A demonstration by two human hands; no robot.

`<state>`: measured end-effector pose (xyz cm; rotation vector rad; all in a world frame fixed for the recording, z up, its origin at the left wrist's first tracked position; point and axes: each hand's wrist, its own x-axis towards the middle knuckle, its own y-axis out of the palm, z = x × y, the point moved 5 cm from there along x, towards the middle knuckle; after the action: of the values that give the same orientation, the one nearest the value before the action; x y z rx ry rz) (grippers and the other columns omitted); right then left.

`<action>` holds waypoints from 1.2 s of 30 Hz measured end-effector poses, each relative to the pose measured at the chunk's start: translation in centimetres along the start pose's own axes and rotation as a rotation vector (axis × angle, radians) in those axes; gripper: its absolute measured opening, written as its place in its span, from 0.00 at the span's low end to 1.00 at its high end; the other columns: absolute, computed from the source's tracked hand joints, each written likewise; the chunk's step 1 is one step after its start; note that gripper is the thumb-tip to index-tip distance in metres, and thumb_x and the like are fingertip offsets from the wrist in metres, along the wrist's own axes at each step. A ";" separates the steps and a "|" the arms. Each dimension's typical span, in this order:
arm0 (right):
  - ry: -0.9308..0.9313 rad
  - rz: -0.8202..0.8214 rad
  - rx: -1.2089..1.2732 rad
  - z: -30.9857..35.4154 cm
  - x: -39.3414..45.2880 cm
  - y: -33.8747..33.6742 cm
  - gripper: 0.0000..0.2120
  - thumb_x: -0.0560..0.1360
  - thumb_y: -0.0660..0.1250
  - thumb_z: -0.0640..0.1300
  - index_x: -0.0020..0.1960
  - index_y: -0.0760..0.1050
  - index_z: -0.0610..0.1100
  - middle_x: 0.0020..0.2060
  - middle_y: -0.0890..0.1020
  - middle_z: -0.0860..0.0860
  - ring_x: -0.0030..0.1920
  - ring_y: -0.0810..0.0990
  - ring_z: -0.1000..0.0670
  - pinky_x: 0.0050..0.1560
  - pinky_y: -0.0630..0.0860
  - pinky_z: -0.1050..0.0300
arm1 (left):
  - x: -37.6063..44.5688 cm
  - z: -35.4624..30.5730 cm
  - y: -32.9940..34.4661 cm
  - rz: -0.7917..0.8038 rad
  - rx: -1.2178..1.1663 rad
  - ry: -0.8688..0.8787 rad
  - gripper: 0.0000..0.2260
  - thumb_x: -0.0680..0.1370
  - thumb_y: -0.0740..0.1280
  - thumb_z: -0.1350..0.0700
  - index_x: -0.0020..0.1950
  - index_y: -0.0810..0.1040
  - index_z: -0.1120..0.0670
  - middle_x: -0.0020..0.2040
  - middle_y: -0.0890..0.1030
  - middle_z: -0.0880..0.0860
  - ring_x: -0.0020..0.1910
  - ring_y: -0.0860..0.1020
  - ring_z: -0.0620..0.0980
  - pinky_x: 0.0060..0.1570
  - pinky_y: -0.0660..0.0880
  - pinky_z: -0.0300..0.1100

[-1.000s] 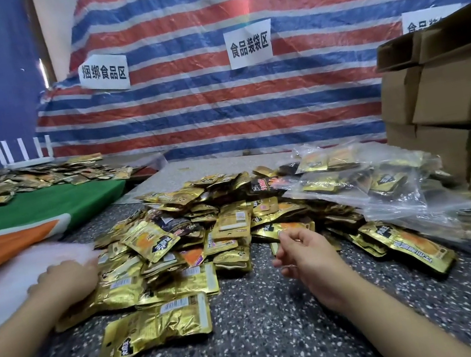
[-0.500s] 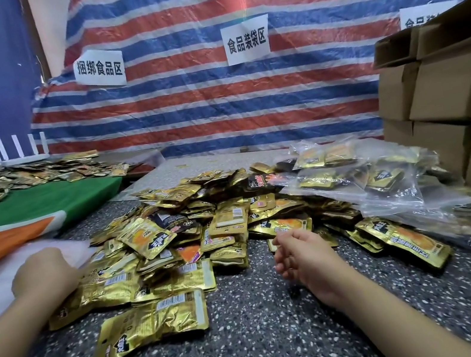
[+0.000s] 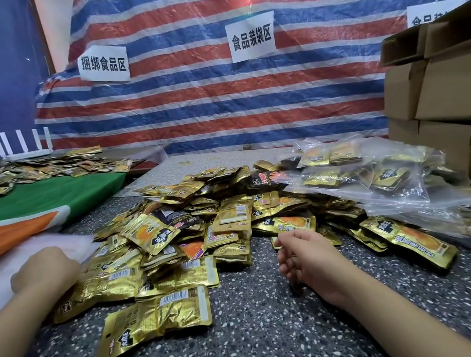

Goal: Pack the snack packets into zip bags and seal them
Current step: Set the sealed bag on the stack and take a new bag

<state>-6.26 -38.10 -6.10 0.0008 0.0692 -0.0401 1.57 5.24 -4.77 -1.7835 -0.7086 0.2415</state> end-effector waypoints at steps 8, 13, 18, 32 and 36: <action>0.010 0.001 0.004 0.3 -0.2 0.0 0.09 0.82 0.60 0.40 0.48 0.76 0.38 0.30 0.78 0.48 0.29 0.76 0.50 0.29 0.70 0.60 | -1.4 -2.6 -2.2 -0.284 -0.329 0.146 0.13 0.81 0.60 0.59 0.40 0.80 0.59 0.37 0.80 0.59 0.33 0.75 0.58 0.32 0.69 0.42; 0.007 0.009 0.030 0.4 -0.3 0.1 0.09 0.83 0.61 0.42 0.47 0.75 0.39 0.29 0.78 0.48 0.28 0.76 0.51 0.30 0.70 0.59 | -5.5 -9.6 -4.5 -0.353 -0.731 0.339 0.09 0.82 0.62 0.56 0.49 0.80 0.57 0.41 0.82 0.55 0.36 0.77 0.55 0.36 0.75 0.45; 0.003 0.029 0.092 0.6 -0.3 0.1 0.13 0.83 0.60 0.48 0.48 0.74 0.38 0.30 0.78 0.48 0.29 0.76 0.51 0.30 0.72 0.60 | -12.4 -17.1 -4.8 -0.247 -1.100 0.585 0.08 0.82 0.62 0.61 0.60 0.76 0.54 0.52 0.82 0.50 0.41 0.80 0.41 0.33 0.78 0.35; 0.246 -0.233 0.375 0.3 0.0 -3.0 0.27 0.80 0.55 0.66 0.41 0.68 0.42 0.29 0.70 0.47 0.28 0.71 0.50 0.21 0.70 0.62 | -22.5 -21.8 1.8 0.269 -0.825 1.281 0.12 0.82 0.63 0.56 0.63 0.81 0.46 0.59 0.81 0.38 0.59 0.77 0.34 0.61 0.75 0.40; 0.301 -0.204 0.274 -0.2 0.2 -3.0 0.16 0.81 0.59 0.52 0.38 0.67 0.44 0.27 0.70 0.49 0.22 0.70 0.52 0.19 0.68 0.64 | -22.3 -21.2 1.5 0.293 -0.863 1.257 0.13 0.82 0.63 0.57 0.62 0.81 0.45 0.56 0.80 0.31 0.58 0.76 0.31 0.59 0.72 0.31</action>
<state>-6.20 -41.10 -6.31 0.2746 0.3642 -0.2538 -5.17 -24.78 -3.22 -2.3234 0.4519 -1.0788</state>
